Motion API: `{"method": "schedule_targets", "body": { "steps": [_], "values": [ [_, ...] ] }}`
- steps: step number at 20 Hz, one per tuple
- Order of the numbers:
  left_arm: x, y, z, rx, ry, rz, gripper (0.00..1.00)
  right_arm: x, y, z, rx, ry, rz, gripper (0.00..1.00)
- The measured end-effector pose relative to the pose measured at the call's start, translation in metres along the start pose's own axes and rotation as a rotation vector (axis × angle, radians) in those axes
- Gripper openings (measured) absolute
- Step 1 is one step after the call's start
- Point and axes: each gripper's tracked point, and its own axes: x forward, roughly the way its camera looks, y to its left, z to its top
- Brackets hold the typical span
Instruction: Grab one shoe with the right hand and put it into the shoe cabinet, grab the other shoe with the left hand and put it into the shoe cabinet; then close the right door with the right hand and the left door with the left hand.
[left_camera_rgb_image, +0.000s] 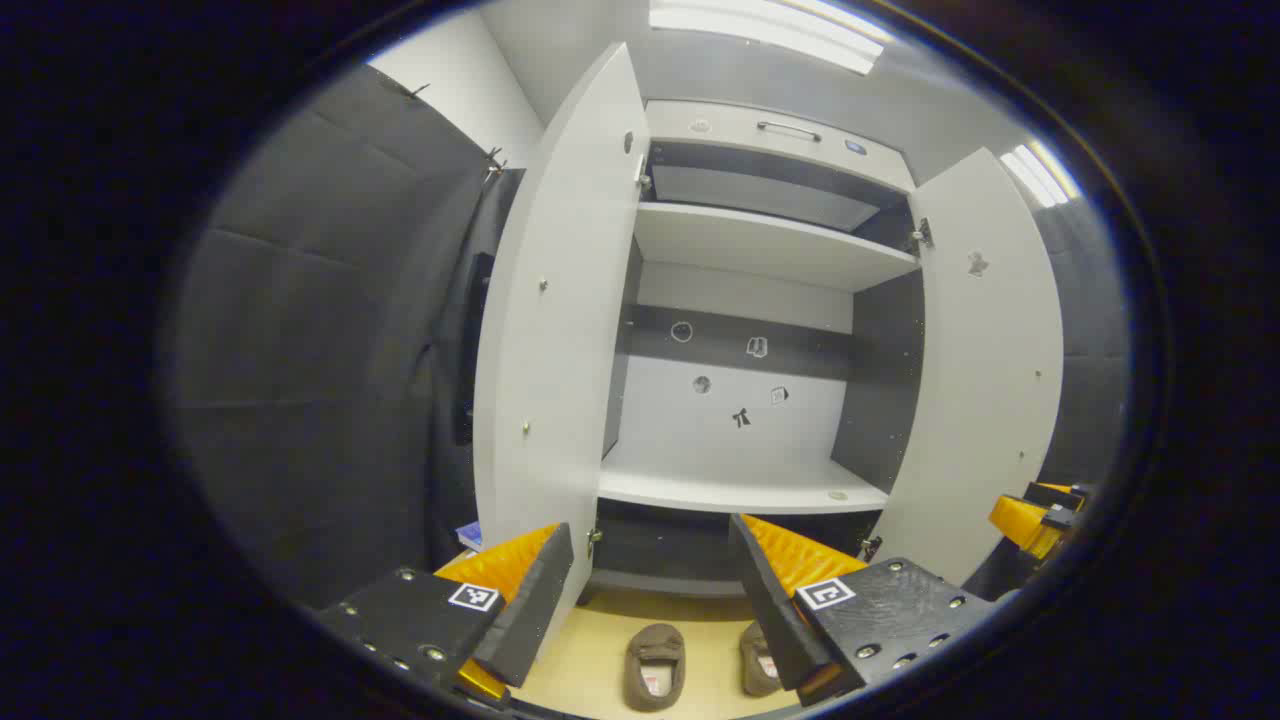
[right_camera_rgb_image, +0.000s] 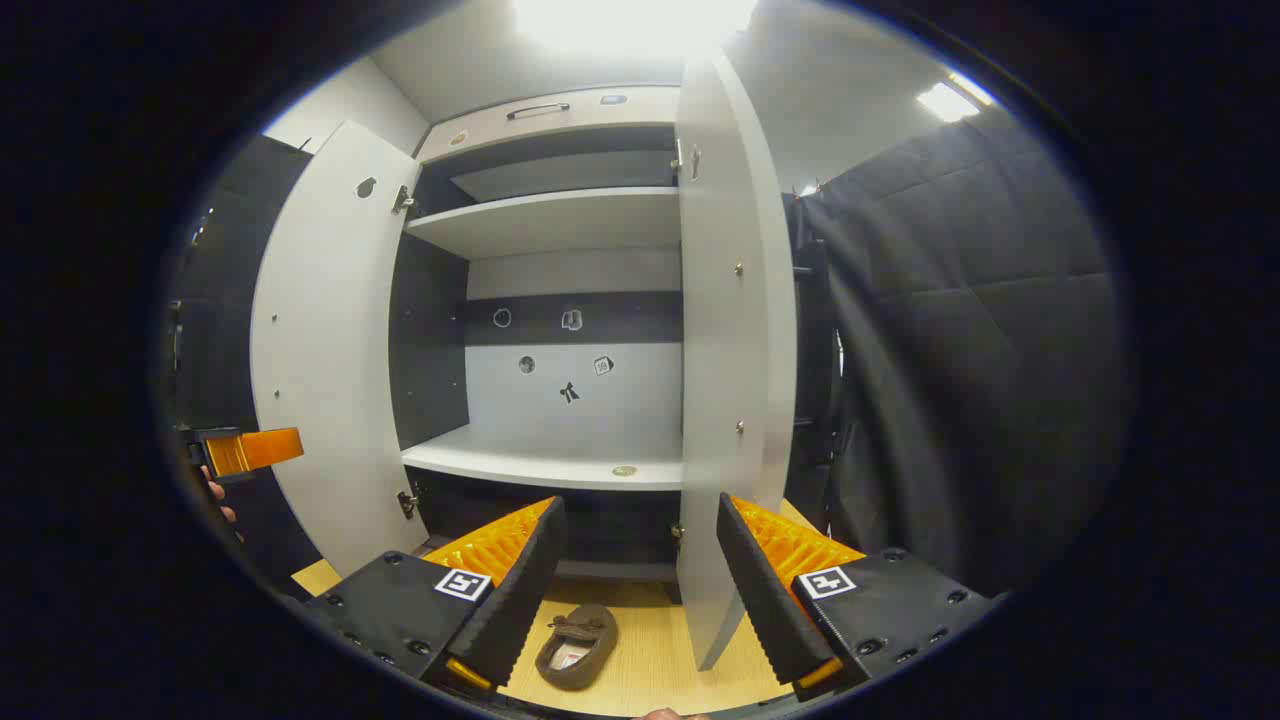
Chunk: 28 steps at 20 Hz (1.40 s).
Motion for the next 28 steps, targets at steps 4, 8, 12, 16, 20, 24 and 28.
{"method": "schedule_targets", "body": {
  "steps": [4, 8, 12, 16, 20, 24, 28],
  "values": [
    [-0.009, 0.003, -0.005, 0.024, -0.012, -0.008, 0.91, 0.001, 0.009, 0.005, -0.006, -0.020, 0.006, 0.92],
    [-0.015, 0.004, -0.011, -0.019, -0.002, -0.005, 0.91, 0.008, 0.018, 0.008, -0.009, -0.018, 0.019, 0.92],
    [-0.022, 0.010, 0.000, -0.002, -0.021, -0.002, 0.91, 0.012, 0.032, 0.019, -0.021, -0.023, 0.054, 0.95],
    [-0.022, 0.010, 0.002, 0.032, -0.026, -0.025, 0.91, 0.021, 0.037, 0.021, -0.017, -0.011, 0.059, 0.96],
    [-0.024, 0.013, -0.019, 0.018, 0.019, -0.025, 0.91, 0.025, 0.041, 0.018, -0.036, 0.018, 0.073, 0.92],
    [-0.023, 0.012, -0.029, 0.011, 0.032, -0.042, 0.91, 0.035, 0.043, 0.028, -0.037, 0.031, 0.100, 0.96],
    [-0.016, 0.010, -0.035, 0.030, 0.041, -0.049, 0.91, 0.055, 0.048, 0.020, -0.022, 0.070, 0.094, 0.96]
  ]
}}
